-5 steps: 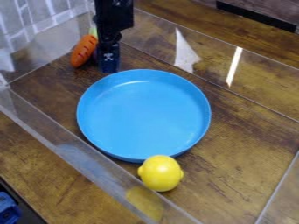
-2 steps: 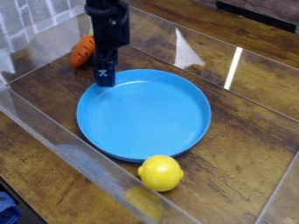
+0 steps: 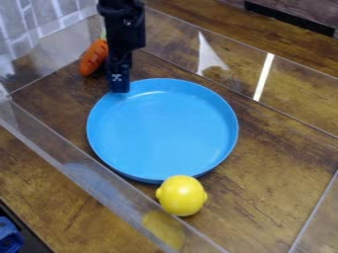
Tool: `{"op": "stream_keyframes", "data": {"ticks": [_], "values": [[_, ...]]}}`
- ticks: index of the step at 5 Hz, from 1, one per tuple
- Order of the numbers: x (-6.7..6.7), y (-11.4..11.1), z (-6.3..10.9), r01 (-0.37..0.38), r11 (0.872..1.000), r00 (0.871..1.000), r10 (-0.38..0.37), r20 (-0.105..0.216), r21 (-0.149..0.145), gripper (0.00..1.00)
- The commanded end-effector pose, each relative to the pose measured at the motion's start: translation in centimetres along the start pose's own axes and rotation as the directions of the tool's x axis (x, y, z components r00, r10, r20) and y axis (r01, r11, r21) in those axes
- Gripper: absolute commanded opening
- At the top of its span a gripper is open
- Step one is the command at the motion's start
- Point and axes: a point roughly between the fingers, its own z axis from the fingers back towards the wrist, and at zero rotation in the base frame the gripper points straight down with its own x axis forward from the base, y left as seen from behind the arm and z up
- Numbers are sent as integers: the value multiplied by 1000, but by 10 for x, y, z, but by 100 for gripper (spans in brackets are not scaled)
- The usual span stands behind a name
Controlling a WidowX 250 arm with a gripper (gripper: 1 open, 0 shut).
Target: Put the purple eggplant on the blue tray
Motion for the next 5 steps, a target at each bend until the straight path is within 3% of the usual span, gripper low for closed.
{"op": "stream_keyframes", "data": {"ticks": [1,2,4,5], "values": [[-2,20,20,-34,997,999,33,10,63,100],[-2,23,21,-56,996,998,56,3,65,0],[-15,21,31,-17,998,1000,15,23,61,0],[-2,12,32,37,998,998,-40,47,57,0]]}}
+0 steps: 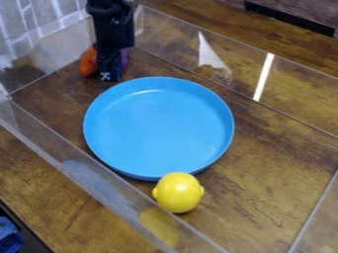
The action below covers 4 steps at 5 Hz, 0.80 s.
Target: Put the purple eggplant on the blue tray
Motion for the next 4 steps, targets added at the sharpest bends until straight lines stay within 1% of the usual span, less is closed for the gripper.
{"op": "stream_keyframes", "data": {"ticks": [1,2,3,4], "values": [[21,0,35,60,995,997,-63,43,83,0],[32,-8,33,105,991,993,-109,50,78,0],[38,-20,23,62,995,997,-66,46,79,0],[43,-33,13,40,997,998,-43,42,66,0]]}}
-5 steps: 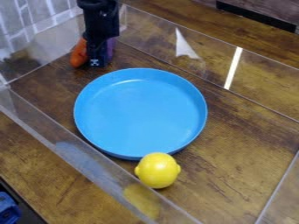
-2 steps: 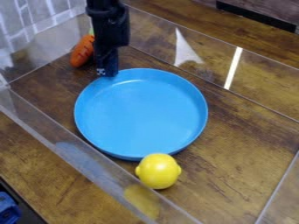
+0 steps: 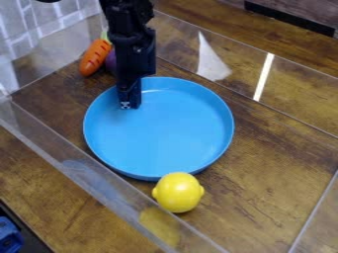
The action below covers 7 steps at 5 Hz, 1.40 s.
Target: Put the purple eggplant on the blue tray
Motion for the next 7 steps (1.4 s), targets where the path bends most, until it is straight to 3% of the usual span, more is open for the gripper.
{"op": "stream_keyframes", "data": {"ticks": [1,2,3,6,7], "values": [[5,10,19,-19,998,999,17,40,59,100],[2,10,13,-39,998,999,37,39,51,100],[-2,15,11,-4,999,999,2,51,37,100],[-8,29,9,116,993,990,-119,78,37,100],[-9,32,2,114,993,990,-117,74,42,100]]}}
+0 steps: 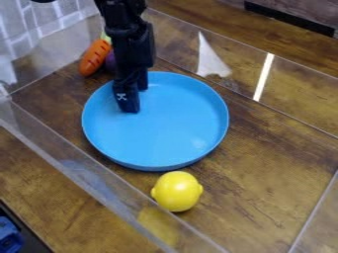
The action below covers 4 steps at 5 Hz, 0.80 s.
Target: Put the purple eggplant on the blue tray
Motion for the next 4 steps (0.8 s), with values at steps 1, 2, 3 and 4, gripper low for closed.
{"op": "stream_keyframes", "data": {"ticks": [1,2,3,4], "values": [[-6,12,0,-7,999,1000,7,-4,42,100],[-9,8,-4,-18,999,1000,18,-9,43,0],[-14,4,-7,-27,999,1000,27,-15,40,100],[-19,0,-9,-36,999,999,37,-23,33,100]]}}
